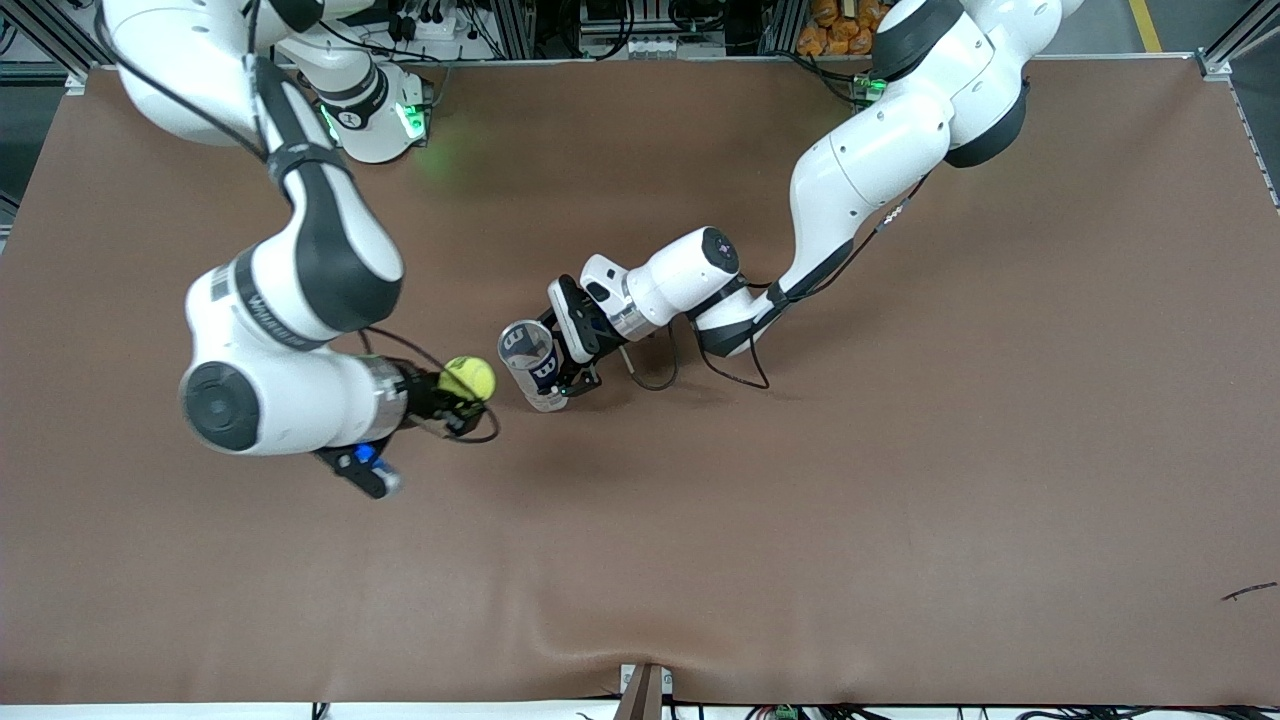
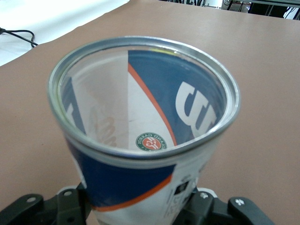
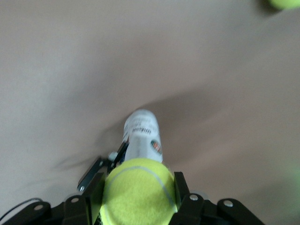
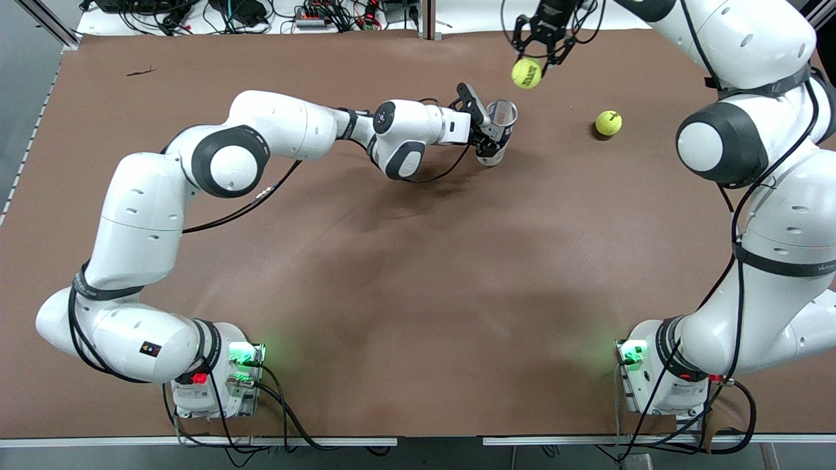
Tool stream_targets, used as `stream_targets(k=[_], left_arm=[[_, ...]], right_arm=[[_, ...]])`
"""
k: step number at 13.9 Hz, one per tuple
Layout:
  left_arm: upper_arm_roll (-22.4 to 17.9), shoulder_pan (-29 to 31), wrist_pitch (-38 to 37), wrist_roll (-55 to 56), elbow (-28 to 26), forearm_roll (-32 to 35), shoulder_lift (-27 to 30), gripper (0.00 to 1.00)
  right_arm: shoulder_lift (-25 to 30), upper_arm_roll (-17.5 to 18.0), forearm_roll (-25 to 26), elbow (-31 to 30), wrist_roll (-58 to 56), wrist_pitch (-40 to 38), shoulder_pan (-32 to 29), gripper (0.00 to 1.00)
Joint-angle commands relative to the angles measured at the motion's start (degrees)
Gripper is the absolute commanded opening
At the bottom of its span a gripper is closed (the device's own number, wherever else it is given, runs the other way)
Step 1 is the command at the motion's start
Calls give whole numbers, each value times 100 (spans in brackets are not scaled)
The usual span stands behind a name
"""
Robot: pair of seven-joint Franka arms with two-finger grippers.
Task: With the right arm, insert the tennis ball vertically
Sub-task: 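Carry the ball with the right gripper above the can opening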
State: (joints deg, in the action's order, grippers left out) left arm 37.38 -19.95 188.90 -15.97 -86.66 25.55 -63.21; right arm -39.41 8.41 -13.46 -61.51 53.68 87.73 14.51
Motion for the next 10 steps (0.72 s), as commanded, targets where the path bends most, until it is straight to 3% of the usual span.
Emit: stream_targets(k=[1,8,9,10], left_arm=[[-12,52,103,32,-149,91,125,72],[-12,52,129,32,-158,91,116,72],[-12,52,138,32,-158,91,116,72],[-12,52,147,32,-158,91,116,72]], right_arm=[[125,29,-25,-37,169,-299,140,0],[109,20,1,-361,293,-187,360,4],[109,20,1,-405,293,-160,360,11],[109,20,-33,-493,301,-125,351,32]])
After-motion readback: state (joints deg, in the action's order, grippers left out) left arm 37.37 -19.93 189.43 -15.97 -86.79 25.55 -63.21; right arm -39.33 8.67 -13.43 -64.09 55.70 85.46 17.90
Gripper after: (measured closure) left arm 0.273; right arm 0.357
